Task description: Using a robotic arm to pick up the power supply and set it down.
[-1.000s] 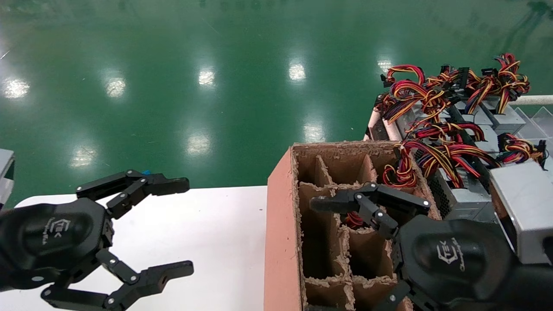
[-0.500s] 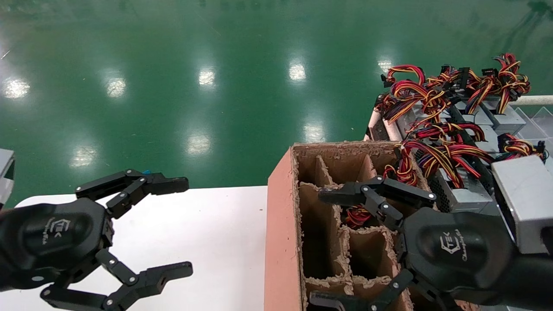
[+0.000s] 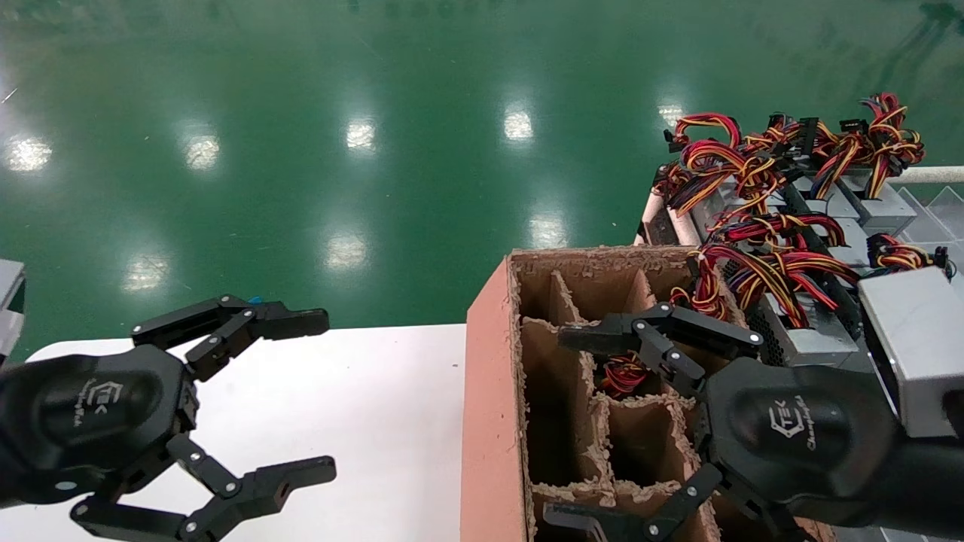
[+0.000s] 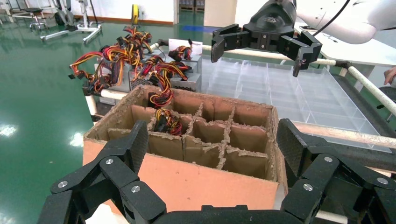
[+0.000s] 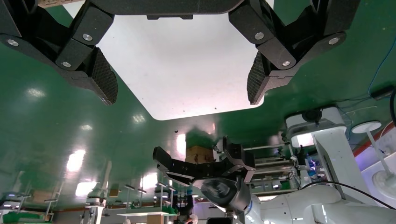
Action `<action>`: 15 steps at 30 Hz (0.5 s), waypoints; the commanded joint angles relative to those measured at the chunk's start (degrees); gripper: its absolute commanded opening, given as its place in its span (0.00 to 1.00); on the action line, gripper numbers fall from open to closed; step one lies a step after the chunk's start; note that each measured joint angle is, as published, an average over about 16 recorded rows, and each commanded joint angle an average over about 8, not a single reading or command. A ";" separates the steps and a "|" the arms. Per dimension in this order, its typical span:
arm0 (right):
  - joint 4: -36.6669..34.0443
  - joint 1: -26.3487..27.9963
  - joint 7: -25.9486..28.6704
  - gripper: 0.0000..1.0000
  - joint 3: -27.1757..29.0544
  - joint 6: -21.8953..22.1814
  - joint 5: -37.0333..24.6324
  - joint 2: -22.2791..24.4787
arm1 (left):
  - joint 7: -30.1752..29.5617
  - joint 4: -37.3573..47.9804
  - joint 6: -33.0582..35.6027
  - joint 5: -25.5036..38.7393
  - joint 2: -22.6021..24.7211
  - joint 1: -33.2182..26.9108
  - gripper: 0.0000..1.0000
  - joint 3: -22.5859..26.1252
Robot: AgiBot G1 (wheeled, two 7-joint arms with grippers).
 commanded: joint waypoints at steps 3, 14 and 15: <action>-0.06 0.03 -0.03 1.00 0.02 -0.02 -0.05 0.02 | 0.00 0.00 0.00 0.00 0.00 0.00 1.00 0.00; -0.12 0.07 -0.07 1.00 0.06 -0.03 -0.11 0.05 | 0.00 0.00 0.00 0.00 0.00 0.00 1.00 0.00; -0.12 0.08 -0.07 1.00 0.06 -0.03 -0.11 0.05 | 0.00 0.00 0.00 0.00 0.00 0.00 1.00 0.00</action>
